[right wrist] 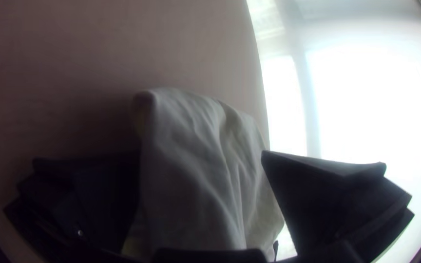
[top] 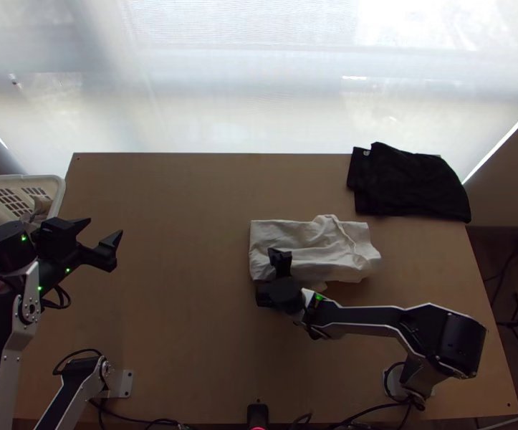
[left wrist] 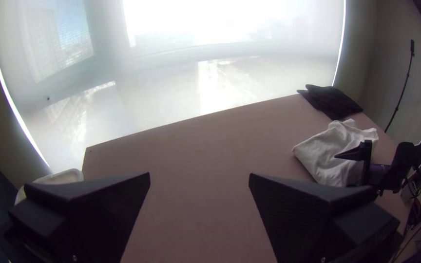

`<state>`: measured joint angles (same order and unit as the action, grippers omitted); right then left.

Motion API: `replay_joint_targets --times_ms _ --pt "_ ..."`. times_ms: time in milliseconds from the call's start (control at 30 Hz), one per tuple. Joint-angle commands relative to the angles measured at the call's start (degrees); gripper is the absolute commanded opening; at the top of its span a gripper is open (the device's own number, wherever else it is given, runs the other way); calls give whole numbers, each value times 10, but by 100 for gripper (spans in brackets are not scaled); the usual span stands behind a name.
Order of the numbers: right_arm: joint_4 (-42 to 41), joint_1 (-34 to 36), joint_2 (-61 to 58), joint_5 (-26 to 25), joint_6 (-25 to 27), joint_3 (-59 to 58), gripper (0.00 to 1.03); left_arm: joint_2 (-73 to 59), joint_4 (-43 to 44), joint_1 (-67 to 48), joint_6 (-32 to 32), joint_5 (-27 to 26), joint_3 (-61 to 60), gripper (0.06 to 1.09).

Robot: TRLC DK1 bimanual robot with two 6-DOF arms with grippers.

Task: Fold the t-shirt

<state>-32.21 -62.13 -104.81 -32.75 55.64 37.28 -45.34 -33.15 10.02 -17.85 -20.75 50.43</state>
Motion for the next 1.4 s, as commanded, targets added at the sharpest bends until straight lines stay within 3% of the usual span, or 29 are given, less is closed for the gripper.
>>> replay_joint_targets --times_ms 0,133,267,400,467,600,733,800,1367 --pt "-15 23 -60 3 17 21 99 13 -4 15 -8 -9 -10 105" --pt "-22 25 -72 2 19 32 98 18 -6 15 -10 -10 -10 105" --pt "-31 32 -91 -20 24 44 88 23 -10 15 -10 -10 -5 105" --pt "-30 42 -97 -37 25 48 92 27 -18 16 -10 -13 -2 104" --pt "-30 44 -95 -42 22 47 89 27 -25 16 -13 -17 -2 104" --pt "-31 45 -82 -43 10 49 62 28 -32 16 -21 -22 -4 102" --pt "-23 46 -50 -43 -11 49 20 33 -39 16 -22 -22 -2 100" --pt "-22 50 -38 -42 -11 49 4 36 -48 16 -25 -22 -1 100" --pt "65 105 77 -6 -21 110 2 46 -119 25 -32 -22 35 101"
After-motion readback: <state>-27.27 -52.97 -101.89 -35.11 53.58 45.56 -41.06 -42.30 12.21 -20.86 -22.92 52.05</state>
